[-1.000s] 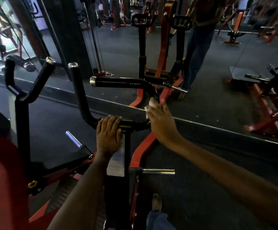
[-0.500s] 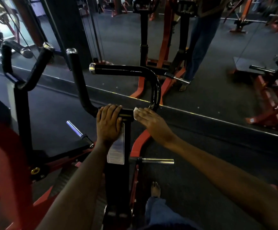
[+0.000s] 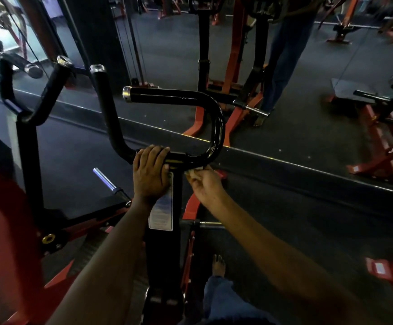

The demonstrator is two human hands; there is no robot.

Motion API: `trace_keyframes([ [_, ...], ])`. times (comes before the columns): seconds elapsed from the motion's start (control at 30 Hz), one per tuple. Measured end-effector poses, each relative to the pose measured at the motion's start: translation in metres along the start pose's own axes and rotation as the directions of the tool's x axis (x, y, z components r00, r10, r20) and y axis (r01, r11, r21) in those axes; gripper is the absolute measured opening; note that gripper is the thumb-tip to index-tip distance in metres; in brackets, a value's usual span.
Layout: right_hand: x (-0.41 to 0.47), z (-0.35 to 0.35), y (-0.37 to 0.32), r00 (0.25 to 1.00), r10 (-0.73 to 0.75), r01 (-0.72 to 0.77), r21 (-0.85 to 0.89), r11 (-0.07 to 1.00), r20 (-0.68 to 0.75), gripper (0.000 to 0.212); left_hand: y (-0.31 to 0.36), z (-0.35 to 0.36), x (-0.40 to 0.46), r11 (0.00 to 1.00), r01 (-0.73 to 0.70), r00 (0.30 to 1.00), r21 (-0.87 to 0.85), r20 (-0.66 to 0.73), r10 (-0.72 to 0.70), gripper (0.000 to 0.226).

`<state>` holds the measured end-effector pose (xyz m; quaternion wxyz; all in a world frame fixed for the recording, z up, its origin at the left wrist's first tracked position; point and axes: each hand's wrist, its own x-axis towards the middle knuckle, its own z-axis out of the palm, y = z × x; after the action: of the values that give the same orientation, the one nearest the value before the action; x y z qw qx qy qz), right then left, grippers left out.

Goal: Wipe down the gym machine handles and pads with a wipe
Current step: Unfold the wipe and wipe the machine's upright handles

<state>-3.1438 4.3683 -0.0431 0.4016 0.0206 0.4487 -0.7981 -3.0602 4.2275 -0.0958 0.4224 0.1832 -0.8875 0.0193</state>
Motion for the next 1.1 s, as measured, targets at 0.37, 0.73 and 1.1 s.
trace_keyframes([
  [0.37, 0.018, -0.025, -0.078, 0.995, -0.096, 0.092, -0.078, 0.993, -0.04, 0.04, -0.003, 0.001, 0.0, 1.0, -0.001, 1.0, -0.016, 0.03, 0.001, 0.043],
  [0.73, 0.016, -0.015, -0.06, 0.936, -0.205, 0.106, -0.325, 0.94, -0.287, 0.014, 0.0, -0.002, -0.001, 0.999, 0.012, 1.0, -0.034, 0.018, -0.011, 0.043],
  [1.1, 0.021, -0.013, -0.077, 0.485, -0.635, 0.647, -0.735, -0.201, 0.601, 0.059, -0.002, 0.001, -0.003, 0.999, 0.027, 0.999, -0.044, 0.039, -0.026, 0.041],
])
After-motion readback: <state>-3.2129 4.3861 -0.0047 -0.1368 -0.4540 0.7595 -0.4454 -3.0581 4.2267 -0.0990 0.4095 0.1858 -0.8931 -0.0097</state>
